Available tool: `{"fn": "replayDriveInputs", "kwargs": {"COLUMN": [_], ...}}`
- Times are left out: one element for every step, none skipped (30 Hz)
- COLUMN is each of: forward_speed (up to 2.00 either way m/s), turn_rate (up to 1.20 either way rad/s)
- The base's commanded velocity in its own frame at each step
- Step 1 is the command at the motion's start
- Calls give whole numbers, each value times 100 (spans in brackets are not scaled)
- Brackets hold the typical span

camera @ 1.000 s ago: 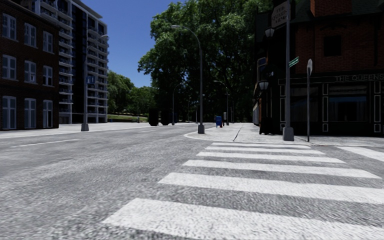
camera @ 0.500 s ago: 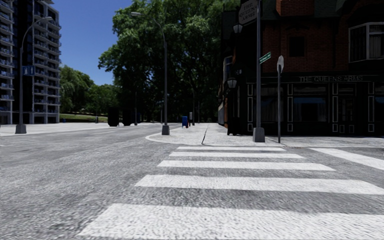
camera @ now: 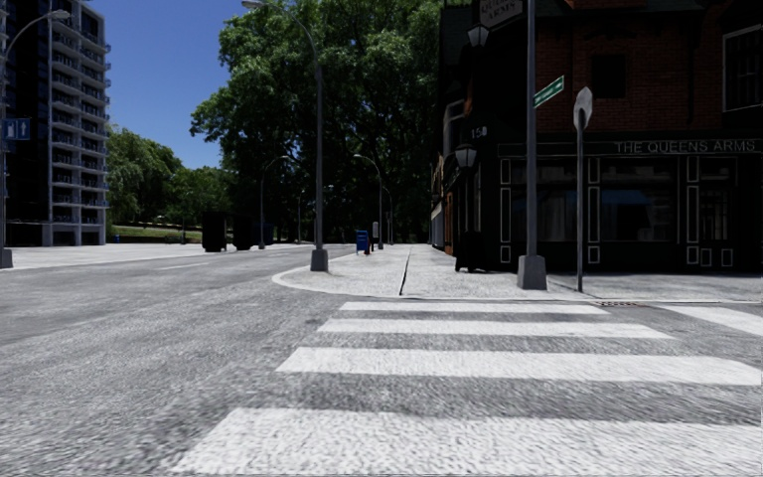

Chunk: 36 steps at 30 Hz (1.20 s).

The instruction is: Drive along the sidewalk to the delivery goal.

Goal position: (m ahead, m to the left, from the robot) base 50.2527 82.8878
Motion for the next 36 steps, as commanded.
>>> {"fn": "replayDriveInputs", "kwargs": {"forward_speed": [200,200,200,200,200,200,200,200,200,200,200,200,200,200,200,200,200,200,200,200,200,200,200,200,200,200,200,200,200,200,200,200,200,200,200,200], "turn_rate": [-120,-120,-120,-120,-46,-4,0,0,0,0,0,0,0,0,0,0,0,0,0,0,0,0,0,0,0,0,0,0,0,0,0,0,0,0,-7,-8]}}
